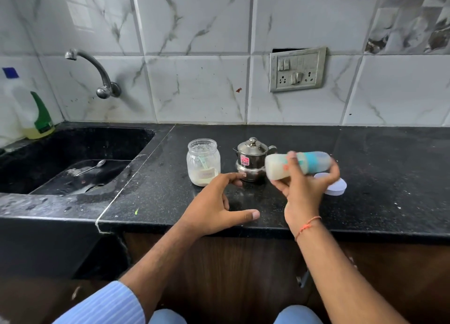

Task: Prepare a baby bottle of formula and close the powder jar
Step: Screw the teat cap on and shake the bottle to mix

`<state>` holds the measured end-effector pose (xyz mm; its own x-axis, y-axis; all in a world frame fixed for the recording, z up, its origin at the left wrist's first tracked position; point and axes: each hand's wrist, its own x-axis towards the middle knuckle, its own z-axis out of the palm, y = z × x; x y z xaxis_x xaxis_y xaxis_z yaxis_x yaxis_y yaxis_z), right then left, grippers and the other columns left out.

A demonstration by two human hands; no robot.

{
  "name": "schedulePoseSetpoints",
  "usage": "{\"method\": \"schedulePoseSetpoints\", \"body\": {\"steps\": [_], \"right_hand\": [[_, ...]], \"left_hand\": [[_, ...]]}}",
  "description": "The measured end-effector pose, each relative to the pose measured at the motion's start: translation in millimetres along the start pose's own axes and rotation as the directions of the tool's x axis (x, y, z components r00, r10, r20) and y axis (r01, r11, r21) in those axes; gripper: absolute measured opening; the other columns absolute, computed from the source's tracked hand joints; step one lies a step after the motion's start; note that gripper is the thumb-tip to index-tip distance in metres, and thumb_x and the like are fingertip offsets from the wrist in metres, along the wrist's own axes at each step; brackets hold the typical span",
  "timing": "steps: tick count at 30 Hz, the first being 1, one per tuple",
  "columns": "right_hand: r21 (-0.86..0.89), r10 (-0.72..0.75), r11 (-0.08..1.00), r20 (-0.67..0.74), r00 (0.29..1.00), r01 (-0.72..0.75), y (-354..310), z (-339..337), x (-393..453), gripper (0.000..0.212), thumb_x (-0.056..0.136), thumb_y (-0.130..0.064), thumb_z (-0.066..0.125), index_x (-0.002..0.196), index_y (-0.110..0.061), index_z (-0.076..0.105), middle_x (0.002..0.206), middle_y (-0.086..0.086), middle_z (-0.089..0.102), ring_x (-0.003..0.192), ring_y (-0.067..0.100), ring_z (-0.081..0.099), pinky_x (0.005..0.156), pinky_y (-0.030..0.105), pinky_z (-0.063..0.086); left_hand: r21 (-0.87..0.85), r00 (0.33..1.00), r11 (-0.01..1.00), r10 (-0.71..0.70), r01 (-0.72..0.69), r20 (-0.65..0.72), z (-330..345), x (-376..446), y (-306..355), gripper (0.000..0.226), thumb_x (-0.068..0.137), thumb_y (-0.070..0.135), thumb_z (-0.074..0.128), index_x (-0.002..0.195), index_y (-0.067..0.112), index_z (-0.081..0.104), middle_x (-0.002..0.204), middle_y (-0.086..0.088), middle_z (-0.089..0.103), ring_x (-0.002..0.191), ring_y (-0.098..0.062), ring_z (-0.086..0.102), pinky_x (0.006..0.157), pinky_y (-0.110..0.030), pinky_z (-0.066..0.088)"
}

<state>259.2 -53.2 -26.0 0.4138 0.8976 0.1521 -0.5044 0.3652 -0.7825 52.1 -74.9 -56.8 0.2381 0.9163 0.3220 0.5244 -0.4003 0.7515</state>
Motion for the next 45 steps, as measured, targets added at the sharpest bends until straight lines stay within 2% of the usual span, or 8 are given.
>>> {"method": "schedulePoseSetpoints", "body": {"steps": [3, 7, 18, 22, 26, 30, 33, 45], "right_hand": [[-0.274, 0.099, 0.961, 0.263, 0.96, -0.024, 6.3, 2.1, -8.4, 0.085, 0.074, -0.018, 0.097, 0.138, -0.042, 0.047, 0.122, 0.005, 0.073, 0.105, 0.028, 0.077, 0.071, 0.056, 0.066], [0.051, 0.032, 0.998, -0.021, 0.999, -0.031, 4.6, 1.7, 1.3, 0.078, 0.085, -0.016, 0.09, 0.139, -0.04, 0.038, 0.135, 0.007, 0.063, 0.114, 0.029, 0.074, 0.069, 0.055, 0.066], [-0.206, 0.123, 0.976, 0.235, 0.964, -0.075, 8.3, 1.3, -1.2, 0.074, 0.081, -0.009, 0.091, 0.133, -0.038, 0.047, 0.129, 0.016, 0.068, 0.103, 0.029, 0.077, 0.07, 0.054, 0.066], [0.064, 0.051, 0.997, -0.049, 0.997, -0.047, 1.6, -3.6, 6.8, 0.072, 0.088, -0.014, 0.086, 0.138, -0.035, 0.038, 0.131, 0.005, 0.064, 0.112, 0.032, 0.075, 0.066, 0.051, 0.065], [-0.25, 0.13, 0.966, 0.264, 0.956, -0.062, 6.4, 0.1, -5.5, 0.078, 0.08, -0.006, 0.091, 0.137, -0.034, 0.046, 0.113, 0.004, 0.074, 0.097, 0.025, 0.078, 0.067, 0.051, 0.066], [0.076, 0.077, 0.994, -0.032, 0.997, -0.074, 0.2, 0.9, 5.8, 0.075, 0.086, -0.015, 0.088, 0.14, -0.032, 0.038, 0.13, 0.005, 0.065, 0.109, 0.029, 0.076, 0.066, 0.05, 0.065], [-0.222, 0.123, 0.973, 0.294, 0.948, -0.057, 2.2, 2.4, -3.3, 0.08, 0.076, -0.011, 0.091, 0.139, -0.032, 0.046, 0.113, 0.009, 0.073, 0.092, 0.024, 0.078, 0.064, 0.048, 0.066], [-0.071, -0.016, 0.997, 0.048, 0.999, 0.019, 3.4, -2.3, 4.6, 0.078, 0.08, -0.016, 0.094, 0.136, -0.034, 0.043, 0.127, 0.005, 0.07, 0.113, 0.035, 0.074, 0.071, 0.054, 0.066]], "left_hand": [[0.026, 1.0, 1.0, 0.005, -0.005, -0.009, 1.2, -0.4, 0.2, 0.099, 0.067, 0.074, 0.092, 0.15, 0.037, 0.054, 0.123, 0.023, 0.066, 0.068, -0.002, 0.057, 0.067, -0.023, 0.052], [0.008, 1.0, 1.0, 0.005, -0.005, -0.014, 1.2, 0.0, -0.6, 0.094, 0.07, 0.072, 0.094, 0.149, 0.04, 0.054, 0.127, 0.028, 0.064, 0.067, -0.002, 0.059, 0.07, -0.03, 0.06], [-0.007, 0.999, 1.0, 0.022, -0.022, -0.039, 2.1, 0.4, -0.9, 0.089, 0.071, 0.066, 0.095, 0.146, 0.036, 0.056, 0.126, 0.02, 0.067, 0.062, -0.003, 0.06, 0.061, -0.023, 0.052], [-0.027, 0.999, 1.0, 0.016, -0.016, -0.033, 1.1, 0.8, 0.0, 0.087, 0.075, 0.061, 0.096, 0.148, 0.037, 0.056, 0.133, 0.023, 0.064, 0.062, -0.003, 0.06, 0.064, -0.024, 0.057], [0.017, 0.999, 1.0, 0.017, -0.016, -0.044, 2.5, 0.8, 0.0, 0.091, 0.071, 0.066, 0.096, 0.148, 0.036, 0.056, 0.114, 0.02, 0.069, 0.062, -0.002, 0.058, 0.063, -0.022, 0.051], [0.006, 0.999, 1.0, 0.01, -0.009, -0.047, 1.4, -0.1, 0.6, 0.088, 0.074, 0.063, 0.096, 0.148, 0.036, 0.056, 0.125, 0.023, 0.066, 0.062, -0.002, 0.059, 0.065, -0.023, 0.055], [0.072, 0.998, 0.997, 0.009, -0.005, -0.058, 2.7, -1.0, 1.3, 0.089, 0.072, 0.065, 0.096, 0.146, 0.035, 0.057, 0.103, 0.019, 0.065, 0.066, -0.002, 0.057, 0.064, -0.019, 0.048], [0.064, 0.997, 0.997, 0.046, -0.043, -0.054, 2.3, -0.8, 1.4, 0.092, 0.071, 0.076, 0.09, 0.148, 0.039, 0.056, 0.131, 0.029, 0.059, 0.068, -0.007, 0.063, 0.071, -0.031, 0.061]]}}
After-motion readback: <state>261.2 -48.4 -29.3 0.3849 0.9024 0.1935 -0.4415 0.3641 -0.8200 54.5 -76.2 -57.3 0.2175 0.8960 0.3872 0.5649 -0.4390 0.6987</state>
